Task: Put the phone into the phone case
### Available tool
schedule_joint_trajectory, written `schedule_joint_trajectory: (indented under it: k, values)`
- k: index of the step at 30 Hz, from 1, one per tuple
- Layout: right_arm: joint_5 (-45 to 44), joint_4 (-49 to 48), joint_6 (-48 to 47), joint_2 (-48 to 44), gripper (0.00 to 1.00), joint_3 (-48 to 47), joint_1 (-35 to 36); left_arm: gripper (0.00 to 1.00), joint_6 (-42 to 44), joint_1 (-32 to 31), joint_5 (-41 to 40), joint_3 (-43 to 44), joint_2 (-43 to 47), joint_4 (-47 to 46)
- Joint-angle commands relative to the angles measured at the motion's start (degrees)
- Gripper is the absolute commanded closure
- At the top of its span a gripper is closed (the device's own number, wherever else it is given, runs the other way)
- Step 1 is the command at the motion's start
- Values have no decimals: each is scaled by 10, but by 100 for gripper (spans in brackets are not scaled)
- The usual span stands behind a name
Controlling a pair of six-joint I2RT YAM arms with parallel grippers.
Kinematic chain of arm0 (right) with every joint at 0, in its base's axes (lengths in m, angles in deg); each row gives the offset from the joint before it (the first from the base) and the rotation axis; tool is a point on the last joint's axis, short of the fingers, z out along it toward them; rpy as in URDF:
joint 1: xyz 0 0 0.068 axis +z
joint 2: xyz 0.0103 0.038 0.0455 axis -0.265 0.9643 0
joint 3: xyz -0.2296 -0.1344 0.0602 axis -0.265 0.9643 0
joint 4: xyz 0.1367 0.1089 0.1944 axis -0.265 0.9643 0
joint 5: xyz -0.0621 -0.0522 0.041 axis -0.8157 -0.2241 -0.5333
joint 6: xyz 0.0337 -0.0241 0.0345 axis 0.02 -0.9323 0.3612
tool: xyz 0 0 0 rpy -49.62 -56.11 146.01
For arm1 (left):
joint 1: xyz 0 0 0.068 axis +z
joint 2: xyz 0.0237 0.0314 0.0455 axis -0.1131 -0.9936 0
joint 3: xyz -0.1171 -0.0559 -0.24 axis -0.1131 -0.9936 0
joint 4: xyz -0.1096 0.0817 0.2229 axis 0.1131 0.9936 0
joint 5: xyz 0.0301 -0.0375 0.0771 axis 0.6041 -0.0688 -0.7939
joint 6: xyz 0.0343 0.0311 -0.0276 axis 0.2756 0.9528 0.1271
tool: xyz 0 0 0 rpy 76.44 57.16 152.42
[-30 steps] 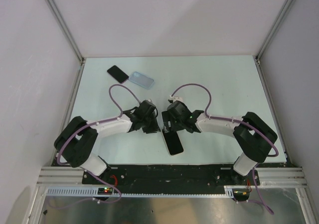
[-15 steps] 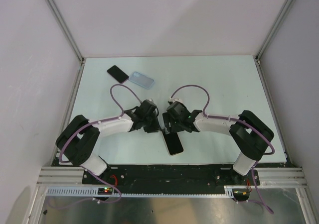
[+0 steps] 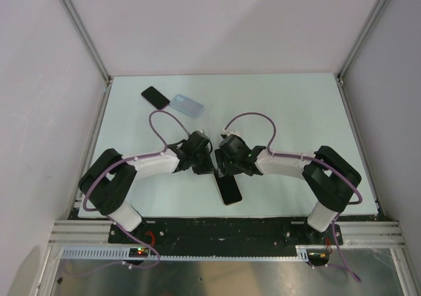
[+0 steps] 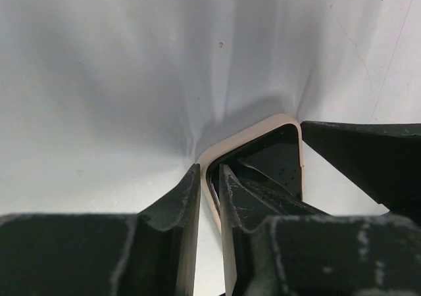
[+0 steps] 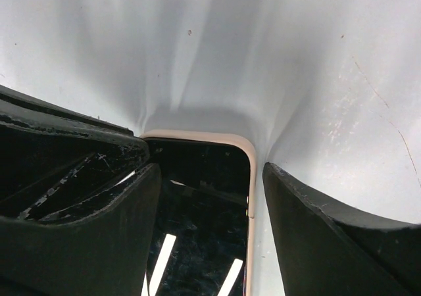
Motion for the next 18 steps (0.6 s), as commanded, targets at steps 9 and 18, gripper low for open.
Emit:
schedule_joint_trajectory:
  k: [9,18]
  values:
    - [7,1,5,12,33,25,7,84,-1,-25,-75,11,-22,63]
    - [10,-3,7,11,33,33,7,86,-17,-59,-101,-2,-43,92]
